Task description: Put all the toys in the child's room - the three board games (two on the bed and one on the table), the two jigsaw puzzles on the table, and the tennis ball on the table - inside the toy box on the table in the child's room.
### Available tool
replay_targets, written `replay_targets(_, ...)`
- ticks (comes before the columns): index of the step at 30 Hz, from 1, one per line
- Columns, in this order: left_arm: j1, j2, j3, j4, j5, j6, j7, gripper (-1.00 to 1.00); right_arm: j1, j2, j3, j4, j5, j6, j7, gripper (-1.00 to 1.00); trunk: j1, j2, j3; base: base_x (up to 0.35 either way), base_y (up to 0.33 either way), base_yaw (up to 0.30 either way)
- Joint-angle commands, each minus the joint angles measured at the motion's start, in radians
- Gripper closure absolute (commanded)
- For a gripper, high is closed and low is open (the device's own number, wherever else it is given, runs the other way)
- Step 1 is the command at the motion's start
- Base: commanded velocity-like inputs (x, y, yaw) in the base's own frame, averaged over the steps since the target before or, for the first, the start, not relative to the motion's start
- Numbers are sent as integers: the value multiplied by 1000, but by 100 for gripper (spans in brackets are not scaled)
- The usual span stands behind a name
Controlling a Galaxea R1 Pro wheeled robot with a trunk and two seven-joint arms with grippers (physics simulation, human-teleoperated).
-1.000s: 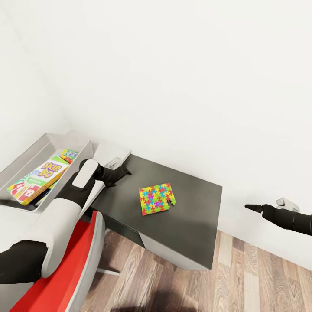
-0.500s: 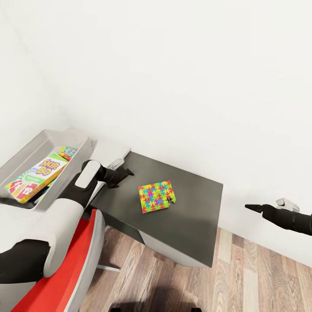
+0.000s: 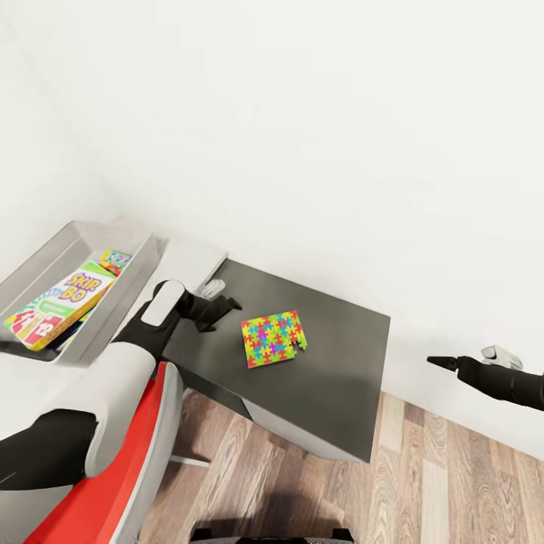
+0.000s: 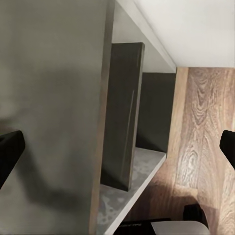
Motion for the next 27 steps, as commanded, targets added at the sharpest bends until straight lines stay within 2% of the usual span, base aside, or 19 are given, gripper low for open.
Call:
replay_targets(1, -4, -4, -2, 8, 11, 0, 10, -100, -1, 0, 0, -1, -11, 4, -10, -100, 0, -2, -3, 0, 0, 0)
replay_targets(8, -20, -19, -2, 41, 11, 0, 7, -100, -1, 0, 0, -1, -11, 4, -10, -100, 0, -2, -15, 0, 0, 0)
replay_targets(27, -26, -20, -3, 52, 9, -4, -3, -100, -1, -1, -2, -3, -11, 4, -10, -100, 0, -2, -44, 0, 0, 0)
